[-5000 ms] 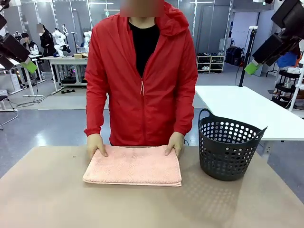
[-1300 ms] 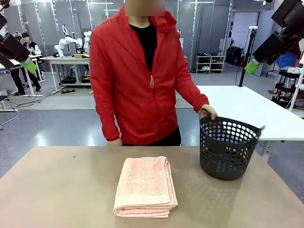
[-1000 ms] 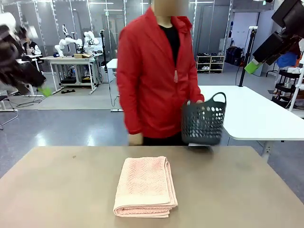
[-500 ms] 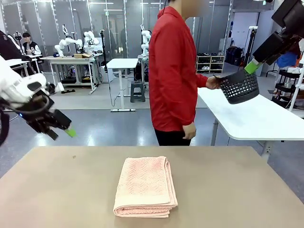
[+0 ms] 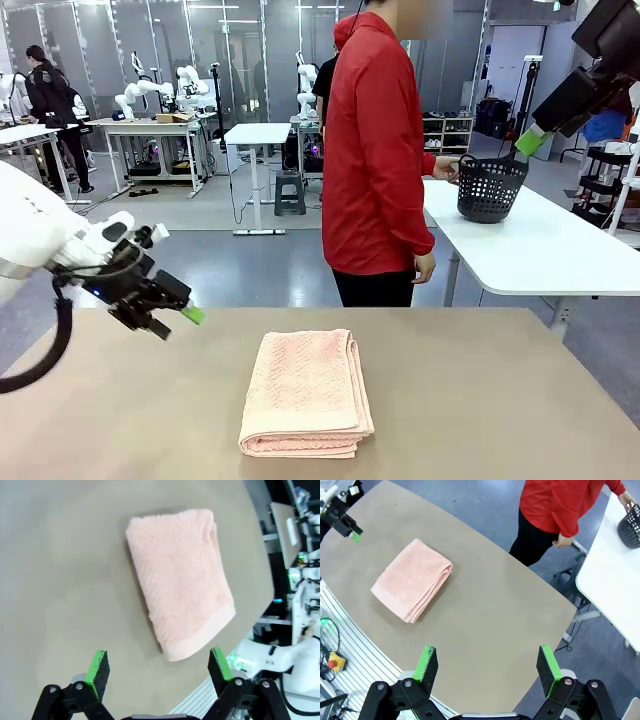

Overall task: Fold the towel.
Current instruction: Pick up the 100 cm Hotel Towel and place it on the left side of the table.

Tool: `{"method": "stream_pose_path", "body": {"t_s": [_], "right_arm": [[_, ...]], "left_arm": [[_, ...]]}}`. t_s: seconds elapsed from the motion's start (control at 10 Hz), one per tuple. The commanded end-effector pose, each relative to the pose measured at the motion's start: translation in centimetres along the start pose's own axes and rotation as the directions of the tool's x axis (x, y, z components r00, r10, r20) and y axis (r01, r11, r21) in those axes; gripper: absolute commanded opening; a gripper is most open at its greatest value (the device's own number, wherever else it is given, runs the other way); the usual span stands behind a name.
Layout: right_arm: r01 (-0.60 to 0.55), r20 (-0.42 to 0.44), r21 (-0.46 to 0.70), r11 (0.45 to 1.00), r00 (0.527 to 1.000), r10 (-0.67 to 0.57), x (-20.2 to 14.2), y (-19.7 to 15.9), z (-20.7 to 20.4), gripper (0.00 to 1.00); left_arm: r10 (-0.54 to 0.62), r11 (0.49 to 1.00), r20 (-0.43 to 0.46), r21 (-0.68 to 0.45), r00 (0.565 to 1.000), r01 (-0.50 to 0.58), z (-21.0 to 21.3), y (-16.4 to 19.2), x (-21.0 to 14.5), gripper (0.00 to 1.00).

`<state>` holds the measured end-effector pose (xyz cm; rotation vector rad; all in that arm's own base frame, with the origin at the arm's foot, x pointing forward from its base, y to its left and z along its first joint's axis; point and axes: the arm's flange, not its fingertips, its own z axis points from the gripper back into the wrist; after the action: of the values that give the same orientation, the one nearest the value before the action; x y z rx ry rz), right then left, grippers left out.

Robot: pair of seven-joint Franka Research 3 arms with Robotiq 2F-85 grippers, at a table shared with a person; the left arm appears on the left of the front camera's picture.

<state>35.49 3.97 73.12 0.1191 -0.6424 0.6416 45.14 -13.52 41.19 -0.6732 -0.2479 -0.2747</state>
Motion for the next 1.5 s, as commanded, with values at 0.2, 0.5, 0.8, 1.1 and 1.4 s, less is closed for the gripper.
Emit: {"method": "stream_pose_path", "body": {"t_s": [0.2,0.5,0.8,1.1,1.4], "right_arm": [[-0.008,-0.005,0.001,1.000,1.000,0.008,-0.1,-0.1,0.2,1.00],[-0.008,-0.005,0.001,1.000,1.000,0.008,-0.1,-0.1,0.2,1.00],[-0.008,-0.005,0.001,1.000,1.000,0.008,-0.1,-0.1,0.2,1.00],[-0.008,-0.005,0.001,1.000,1.000,0.008,-0.1,-0.1,0.2,1.00],[-0.008,-0.005,0.001,1.000,1.000,0.008,-0.1,-0.1,0.2,1.00]], "left_arm": [[0.006,0.995,0.105,-0.100,0.994,0.004,-8.2,1.1,-1.5,1.00],[0.083,0.983,0.159,-0.175,0.984,-0.055,-11.7,2.2,-2.4,1.00],[0.144,0.952,0.158,-0.292,0.977,-0.093,-14.4,3.1,-3.5,1.00],[0.211,0.911,0.135,-0.387,0.968,-0.145,-17.2,3.1,-3.6,1.00],[0.223,0.896,0.108,-0.415,0.969,-0.160,-19.3,2.5,-3.2,0.28]]}}
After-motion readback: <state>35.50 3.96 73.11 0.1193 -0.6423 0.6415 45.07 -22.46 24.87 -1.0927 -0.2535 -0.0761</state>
